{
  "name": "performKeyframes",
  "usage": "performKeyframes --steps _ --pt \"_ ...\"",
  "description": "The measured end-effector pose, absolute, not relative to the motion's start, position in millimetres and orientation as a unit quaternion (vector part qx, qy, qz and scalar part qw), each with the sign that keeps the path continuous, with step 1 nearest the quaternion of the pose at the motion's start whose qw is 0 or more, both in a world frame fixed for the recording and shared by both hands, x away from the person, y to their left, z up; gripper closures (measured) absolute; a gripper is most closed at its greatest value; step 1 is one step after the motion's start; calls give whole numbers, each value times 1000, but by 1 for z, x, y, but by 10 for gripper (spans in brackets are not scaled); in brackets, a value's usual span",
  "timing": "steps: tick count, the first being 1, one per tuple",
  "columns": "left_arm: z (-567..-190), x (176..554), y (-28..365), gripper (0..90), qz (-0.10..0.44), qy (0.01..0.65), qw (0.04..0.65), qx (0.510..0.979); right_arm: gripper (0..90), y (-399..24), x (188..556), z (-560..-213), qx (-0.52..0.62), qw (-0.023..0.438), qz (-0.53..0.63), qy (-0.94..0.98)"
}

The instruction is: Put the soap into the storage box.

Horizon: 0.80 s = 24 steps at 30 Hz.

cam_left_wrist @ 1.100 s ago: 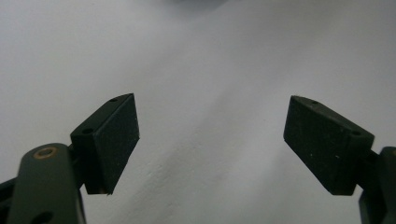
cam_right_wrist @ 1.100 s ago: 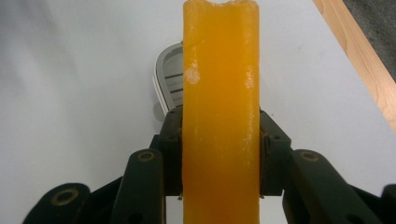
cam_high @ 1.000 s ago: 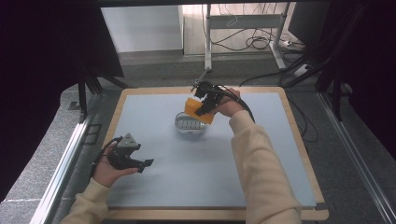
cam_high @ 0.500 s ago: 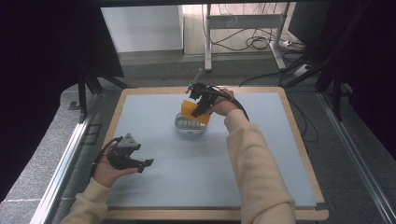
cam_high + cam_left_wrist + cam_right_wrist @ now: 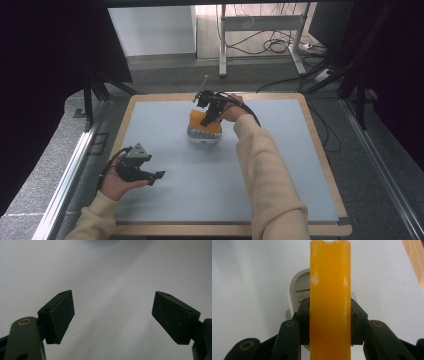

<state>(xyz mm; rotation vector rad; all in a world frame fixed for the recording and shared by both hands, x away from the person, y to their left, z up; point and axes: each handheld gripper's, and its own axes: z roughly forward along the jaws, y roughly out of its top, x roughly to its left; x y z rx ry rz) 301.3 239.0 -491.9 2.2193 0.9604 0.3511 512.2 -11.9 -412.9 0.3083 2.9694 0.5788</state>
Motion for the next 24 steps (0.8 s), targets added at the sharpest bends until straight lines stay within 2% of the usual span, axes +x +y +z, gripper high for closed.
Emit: performKeyframes --steps 24 --pt "-492 302 243 181 136 373 342 852 612 2 519 -441 71 37 156 985"
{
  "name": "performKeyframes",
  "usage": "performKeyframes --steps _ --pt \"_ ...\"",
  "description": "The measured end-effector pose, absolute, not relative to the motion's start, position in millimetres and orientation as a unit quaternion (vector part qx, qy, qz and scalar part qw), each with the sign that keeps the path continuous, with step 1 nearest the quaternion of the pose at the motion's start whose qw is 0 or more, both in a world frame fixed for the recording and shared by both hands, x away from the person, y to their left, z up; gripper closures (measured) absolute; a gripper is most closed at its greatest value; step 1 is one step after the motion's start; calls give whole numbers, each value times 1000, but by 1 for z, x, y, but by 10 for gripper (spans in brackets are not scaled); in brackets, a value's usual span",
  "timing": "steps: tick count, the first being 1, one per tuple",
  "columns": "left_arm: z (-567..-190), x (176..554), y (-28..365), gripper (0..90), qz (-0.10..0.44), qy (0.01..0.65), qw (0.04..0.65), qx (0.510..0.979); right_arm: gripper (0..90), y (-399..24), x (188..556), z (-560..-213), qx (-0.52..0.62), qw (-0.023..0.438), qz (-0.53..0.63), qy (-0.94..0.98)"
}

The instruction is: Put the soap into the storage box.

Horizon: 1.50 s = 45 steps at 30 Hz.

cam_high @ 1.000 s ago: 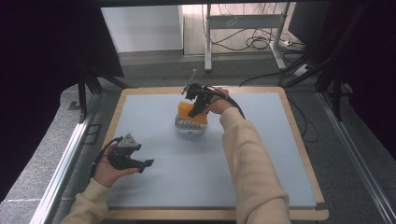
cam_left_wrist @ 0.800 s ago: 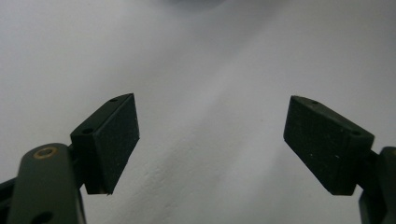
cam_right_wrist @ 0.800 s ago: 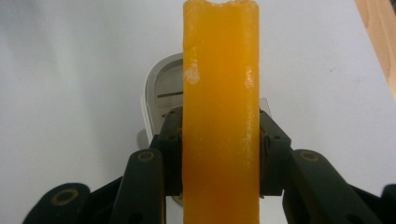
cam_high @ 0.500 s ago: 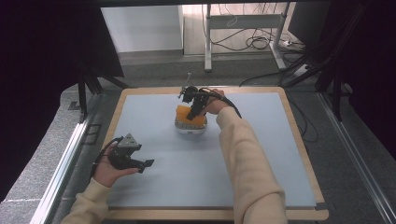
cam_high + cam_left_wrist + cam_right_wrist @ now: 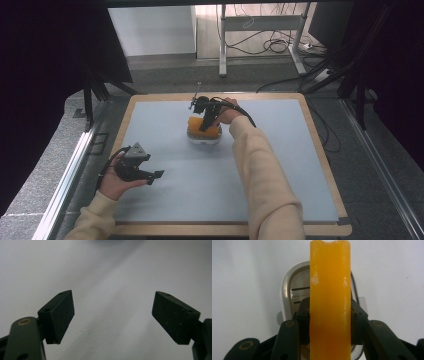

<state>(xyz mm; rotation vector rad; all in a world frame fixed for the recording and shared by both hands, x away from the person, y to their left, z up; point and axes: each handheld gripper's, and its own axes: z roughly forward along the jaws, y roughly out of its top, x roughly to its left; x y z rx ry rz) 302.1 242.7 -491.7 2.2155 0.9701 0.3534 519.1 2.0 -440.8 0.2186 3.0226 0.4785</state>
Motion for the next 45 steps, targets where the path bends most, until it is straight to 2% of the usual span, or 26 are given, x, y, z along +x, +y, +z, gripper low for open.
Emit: performKeyframes --steps 2,5,9,11,29,39,45 --pt "-492 302 243 182 136 373 341 852 578 1 520 -441 78 34 171 982" --pt "-492 302 242 181 134 375 339 852 475 -1 521 -436 105 49 196 974" --pt "-492 302 241 181 134 375 339 853 351 -3 518 -433 119 92 197 969" --pt "-492 301 241 181 134 375 339 853 344 -6 519 -430 133 104 207 964" --pt "-493 301 240 181 135 374 336 854 283 -34 506 -419 223 100 283 928" --pt "-493 301 238 181 136 372 332 856 269 -68 476 -411 264 119 320 902" --pt "-492 301 237 181 137 372 334 855 256 -99 446 -415 291 131 345 883"
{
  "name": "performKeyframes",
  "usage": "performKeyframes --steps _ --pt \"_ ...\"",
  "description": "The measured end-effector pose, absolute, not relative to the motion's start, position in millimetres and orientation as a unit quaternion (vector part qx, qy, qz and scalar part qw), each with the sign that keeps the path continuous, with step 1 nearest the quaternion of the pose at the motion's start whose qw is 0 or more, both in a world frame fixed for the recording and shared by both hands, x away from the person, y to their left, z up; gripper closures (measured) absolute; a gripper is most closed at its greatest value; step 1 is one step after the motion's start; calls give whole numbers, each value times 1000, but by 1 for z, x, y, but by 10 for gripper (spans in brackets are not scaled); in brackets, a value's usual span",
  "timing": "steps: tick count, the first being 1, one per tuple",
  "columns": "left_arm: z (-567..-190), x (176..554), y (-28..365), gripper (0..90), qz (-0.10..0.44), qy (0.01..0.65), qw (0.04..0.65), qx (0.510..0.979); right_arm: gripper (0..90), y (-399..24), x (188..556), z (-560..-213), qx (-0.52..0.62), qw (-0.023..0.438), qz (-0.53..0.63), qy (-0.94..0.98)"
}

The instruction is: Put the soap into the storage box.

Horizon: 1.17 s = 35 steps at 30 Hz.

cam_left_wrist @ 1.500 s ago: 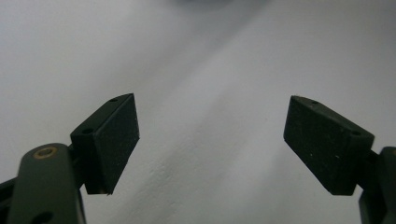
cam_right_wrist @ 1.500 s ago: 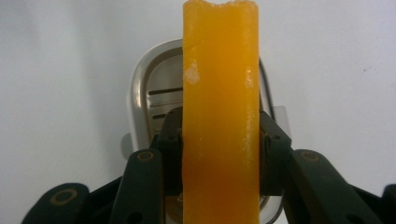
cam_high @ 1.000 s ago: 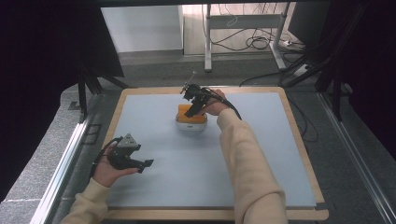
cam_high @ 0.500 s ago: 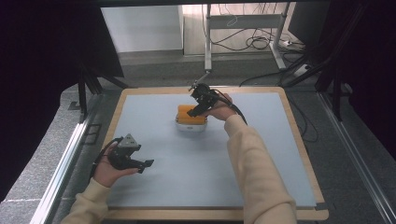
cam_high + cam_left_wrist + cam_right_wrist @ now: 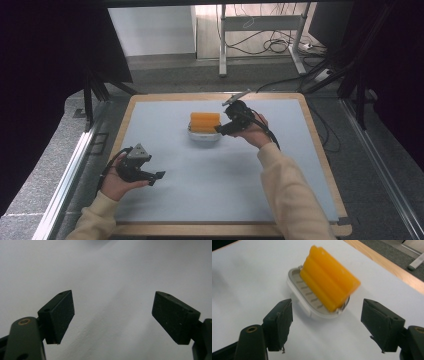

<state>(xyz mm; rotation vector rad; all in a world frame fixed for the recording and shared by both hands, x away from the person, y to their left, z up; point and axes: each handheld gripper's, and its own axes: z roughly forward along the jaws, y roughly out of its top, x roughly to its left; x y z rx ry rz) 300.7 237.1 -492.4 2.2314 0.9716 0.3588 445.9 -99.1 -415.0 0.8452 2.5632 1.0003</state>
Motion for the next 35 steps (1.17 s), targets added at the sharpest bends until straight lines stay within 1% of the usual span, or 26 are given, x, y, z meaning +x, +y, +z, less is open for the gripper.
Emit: performKeyframes --steps 1,2,3,4,6,10,11,12,13,14,17,18,20,25,30,35 --pt "-492 301 237 181 139 371 333 856 254 -110 434 -418 296 133 349 879" --pt "-492 301 237 181 139 371 333 856 254 -110 434 -418 296 133 349 879" --pt "-492 301 237 181 140 370 332 856 253 -122 422 -421 298 135 352 877" --pt "-492 301 237 181 140 370 332 856 253 -122 422 -421 298 135 352 877" --pt "-493 301 236 181 140 372 331 856 249 -139 403 -426 302 142 356 873" --pt "-493 300 235 181 141 370 330 857 248 -157 386 -432 312 149 362 866" --pt "-493 300 234 181 142 368 329 858 245 -169 374 -437 318 152 362 863" --pt "-493 300 234 181 142 368 329 858 245 -169 374 -437 318 152 362 863" --pt "-493 300 234 181 141 370 329 857 242 -181 364 -442 324 157 360 861" --pt "-493 300 234 181 141 370 329 857 242 -181 364 -442 324 157 360 861" --pt "-493 300 233 181 141 371 329 857 242 -200 345 -456 341 163 361 853" --pt "-493 300 233 181 141 371 330 857 242 -200 345 -456 341 163 361 853" --pt "-493 300 233 181 143 372 329 856 240 -209 336 -470 350 160 356 851" --pt "-493 300 233 181 143 372 329 856 228 -216 331 -486 359 147 353 852" --pt "-493 300 234 181 143 373 329 856 223 -217 331 -489 361 148 356 850" --pt "-493 300 235 181 143 373 331 855 214 -214 327 -491 351 170 351 852"
